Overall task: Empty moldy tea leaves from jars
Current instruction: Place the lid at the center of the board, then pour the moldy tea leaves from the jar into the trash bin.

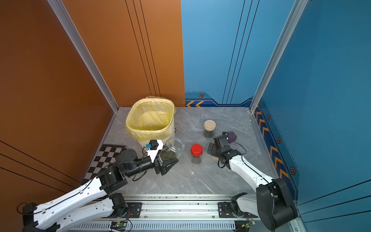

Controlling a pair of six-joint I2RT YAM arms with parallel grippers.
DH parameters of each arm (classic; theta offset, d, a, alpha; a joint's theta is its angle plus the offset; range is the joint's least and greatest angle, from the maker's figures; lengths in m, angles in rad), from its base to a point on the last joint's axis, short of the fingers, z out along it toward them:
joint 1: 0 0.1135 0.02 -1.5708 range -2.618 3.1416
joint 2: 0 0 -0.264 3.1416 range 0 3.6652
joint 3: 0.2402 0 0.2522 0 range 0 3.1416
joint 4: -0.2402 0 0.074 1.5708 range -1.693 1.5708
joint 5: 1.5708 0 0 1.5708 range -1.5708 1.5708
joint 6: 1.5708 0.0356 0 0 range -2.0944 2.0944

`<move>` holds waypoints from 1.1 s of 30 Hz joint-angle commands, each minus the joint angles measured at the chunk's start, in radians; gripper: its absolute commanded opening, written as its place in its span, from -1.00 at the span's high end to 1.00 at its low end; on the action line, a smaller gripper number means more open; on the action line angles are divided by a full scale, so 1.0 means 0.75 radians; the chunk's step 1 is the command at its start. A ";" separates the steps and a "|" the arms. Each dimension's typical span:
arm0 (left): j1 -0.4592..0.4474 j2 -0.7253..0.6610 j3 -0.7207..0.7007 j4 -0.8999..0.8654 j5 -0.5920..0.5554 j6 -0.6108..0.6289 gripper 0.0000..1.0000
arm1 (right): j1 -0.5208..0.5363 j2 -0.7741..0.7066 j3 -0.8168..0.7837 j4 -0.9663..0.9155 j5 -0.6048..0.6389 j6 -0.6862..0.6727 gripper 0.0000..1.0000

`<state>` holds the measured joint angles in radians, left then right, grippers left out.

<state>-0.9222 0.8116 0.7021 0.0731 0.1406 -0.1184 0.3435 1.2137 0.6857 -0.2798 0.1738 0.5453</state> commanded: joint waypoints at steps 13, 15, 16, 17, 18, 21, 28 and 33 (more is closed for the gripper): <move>0.049 -0.053 0.251 -0.146 -0.263 0.013 0.02 | -0.121 -0.264 0.057 -0.232 -0.285 -0.116 -0.99; 0.066 -0.056 0.270 -0.155 -0.297 -0.006 0.02 | -0.122 -0.262 0.052 -0.216 -0.305 -0.116 -0.99; 0.073 -0.055 0.277 -0.155 -0.308 -0.016 0.02 | -0.122 -0.262 0.050 -0.206 -0.314 -0.116 -1.00; 0.081 -0.051 0.288 -0.155 -0.319 -0.027 0.02 | -0.122 -0.262 0.045 -0.194 -0.323 -0.112 -0.99; 0.088 -0.047 0.298 -0.157 -0.333 -0.041 0.02 | -0.121 -0.263 0.041 -0.185 -0.330 -0.110 -0.99; 0.110 -0.033 0.330 -0.172 -0.358 -0.089 0.02 | -0.122 -0.269 0.047 -0.178 -0.352 -0.107 -0.99; 0.194 -0.025 0.493 -0.432 -0.376 -0.133 0.03 | -0.121 -0.326 0.132 -0.228 -0.379 -0.125 -1.00; 0.338 -0.022 0.587 -0.574 -0.329 -0.201 0.04 | -0.121 -0.369 0.169 -0.259 -0.401 -0.134 -0.99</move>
<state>-0.7128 0.8093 1.0851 -0.3313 -0.1116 -0.2199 0.2558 0.9607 0.7822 -0.4343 -0.1055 0.4675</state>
